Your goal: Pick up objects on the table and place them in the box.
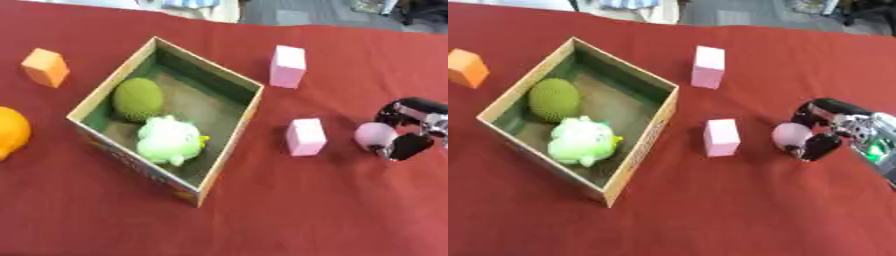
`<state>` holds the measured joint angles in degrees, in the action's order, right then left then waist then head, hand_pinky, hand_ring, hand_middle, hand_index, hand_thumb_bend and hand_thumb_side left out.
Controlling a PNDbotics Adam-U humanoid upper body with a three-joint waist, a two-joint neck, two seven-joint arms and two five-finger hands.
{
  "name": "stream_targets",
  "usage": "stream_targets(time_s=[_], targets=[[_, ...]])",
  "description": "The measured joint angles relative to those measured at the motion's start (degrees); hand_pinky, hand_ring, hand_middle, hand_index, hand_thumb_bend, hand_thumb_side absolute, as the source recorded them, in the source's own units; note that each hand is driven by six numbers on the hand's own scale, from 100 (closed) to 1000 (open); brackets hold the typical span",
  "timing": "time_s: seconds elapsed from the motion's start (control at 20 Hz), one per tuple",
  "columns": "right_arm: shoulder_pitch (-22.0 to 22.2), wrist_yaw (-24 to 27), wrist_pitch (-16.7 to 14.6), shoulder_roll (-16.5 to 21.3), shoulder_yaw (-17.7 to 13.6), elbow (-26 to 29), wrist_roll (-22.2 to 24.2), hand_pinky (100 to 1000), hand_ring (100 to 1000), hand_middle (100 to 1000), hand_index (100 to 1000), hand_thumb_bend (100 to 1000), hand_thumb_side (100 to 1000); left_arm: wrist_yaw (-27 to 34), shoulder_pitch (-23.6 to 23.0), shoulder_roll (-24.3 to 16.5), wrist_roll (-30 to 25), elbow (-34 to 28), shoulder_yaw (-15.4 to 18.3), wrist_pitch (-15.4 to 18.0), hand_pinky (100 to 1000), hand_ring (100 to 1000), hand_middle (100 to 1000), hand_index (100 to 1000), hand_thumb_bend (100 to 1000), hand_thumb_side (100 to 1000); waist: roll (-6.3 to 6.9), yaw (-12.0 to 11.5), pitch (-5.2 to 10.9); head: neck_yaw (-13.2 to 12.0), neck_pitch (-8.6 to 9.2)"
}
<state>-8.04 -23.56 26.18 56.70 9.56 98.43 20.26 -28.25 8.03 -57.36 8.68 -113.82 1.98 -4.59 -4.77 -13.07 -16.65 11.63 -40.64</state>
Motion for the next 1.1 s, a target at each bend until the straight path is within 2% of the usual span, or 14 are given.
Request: stream_targets(time_s=[0.05, 0.15, 0.45, 0.6, 0.85, 1.1], targets=[[0.0, -0.2, 0.1, 0.0, 0.0, 0.4, -0.8, 789, 660, 507, 594, 151, 100, 0.0, 0.0, 0.0, 0.1, 0.0, 0.0, 0.0, 843, 758, 744, 883, 558, 846, 0.0, 0.0, 0.0, 0.0, 0.0], [0.4, -0.3, 0.2, -0.1, -0.4, 1.6, -2.4, 779, 630, 488, 574, 108, 100, 0.0, -0.1, 0.0, 0.2, 0.0, 0.0, -0.1, 843, 758, 744, 883, 556, 847, 0.0, 0.0, 0.0, 0.0, 0.17], [1.3, -3.8, 1.6, -0.1, -3.3, 9.9, -6.6, 763, 580, 422, 517, 100, 100, -0.1, -0.6, 0.0, 0.7, 0.0, 0.0, -0.3, 841, 756, 742, 881, 555, 846, 0.0, 0.4, 0.0, -0.1, 0.43], [0.0, -5.9, 1.3, -0.1, -4.7, 13.6, -8.2, 760, 565, 411, 508, 100, 100, -0.2, -0.7, 0.0, 0.8, 0.0, 0.0, -0.2, 841, 756, 742, 881, 554, 847, 0.0, 0.4, 0.0, -0.2, 0.43], [-6.4, -5.8, -4.1, 0.9, -5.5, 15.0, -10.9, 758, 556, 414, 512, 100, 100, -0.3, -0.8, 0.0, 0.8, 0.0, 0.0, -0.3, 841, 756, 741, 880, 554, 846, 0.0, 0.1, 0.0, -0.2, 0.43], [-15.5, -3.3, -10.8, 2.2, -2.9, 15.1, -10.1, 755, 553, 424, 521, 100, 100, -0.3, -0.3, 0.0, 0.8, 0.0, 0.0, 0.0, 841, 756, 741, 880, 553, 845, -0.2, -0.5, 0.0, 0.1, 0.43]])
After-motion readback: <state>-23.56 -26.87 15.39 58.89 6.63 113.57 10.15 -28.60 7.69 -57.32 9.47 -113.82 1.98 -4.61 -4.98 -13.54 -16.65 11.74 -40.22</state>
